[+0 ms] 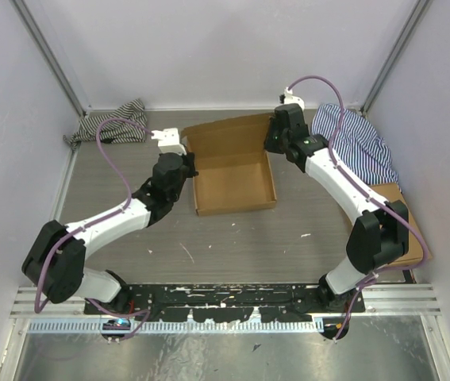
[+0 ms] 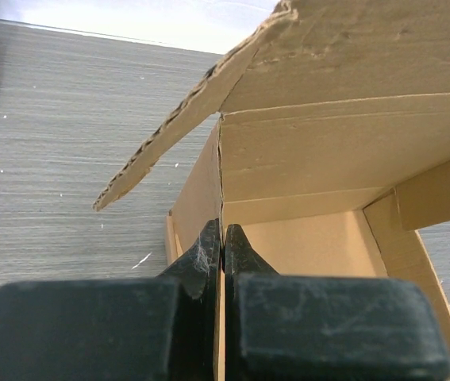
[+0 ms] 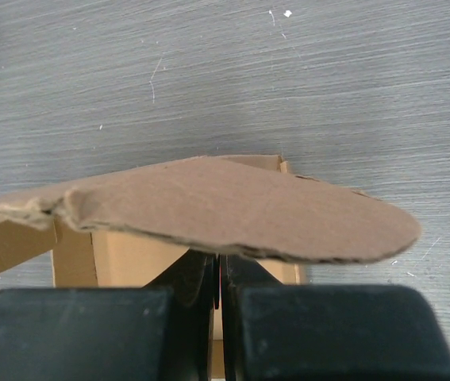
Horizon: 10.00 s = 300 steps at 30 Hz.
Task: Fold the paper box
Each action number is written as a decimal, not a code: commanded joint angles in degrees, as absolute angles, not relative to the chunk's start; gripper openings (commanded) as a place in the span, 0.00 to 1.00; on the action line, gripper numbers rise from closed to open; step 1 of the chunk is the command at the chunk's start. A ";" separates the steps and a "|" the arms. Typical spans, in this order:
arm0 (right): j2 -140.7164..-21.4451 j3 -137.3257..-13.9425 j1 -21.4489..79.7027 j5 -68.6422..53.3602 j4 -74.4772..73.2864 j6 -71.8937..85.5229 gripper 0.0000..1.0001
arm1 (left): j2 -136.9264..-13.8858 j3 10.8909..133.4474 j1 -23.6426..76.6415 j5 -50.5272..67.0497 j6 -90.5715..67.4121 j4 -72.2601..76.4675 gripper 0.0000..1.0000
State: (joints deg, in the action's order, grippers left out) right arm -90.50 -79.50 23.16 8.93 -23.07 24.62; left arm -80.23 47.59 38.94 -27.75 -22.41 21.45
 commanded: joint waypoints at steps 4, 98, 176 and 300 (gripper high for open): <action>-86.75 -74.01 24.49 0.01 -19.22 26.02 0.02 | -79.55 47.47 40.42 -20.46 -24.21 22.32 0.04; -78.96 -52.41 32.61 -4.08 -20.39 28.03 0.44 | -86.79 63.16 37.46 -7.25 -28.34 -33.23 0.37; -76.55 -49.63 38.90 -6.02 -23.43 20.27 1.00 | -67.03 37.88 35.33 5.71 -32.24 -15.84 0.90; -74.77 -49.42 41.92 -8.92 -23.93 23.69 0.75 | -62.70 40.83 35.50 8.99 -34.58 -31.81 0.74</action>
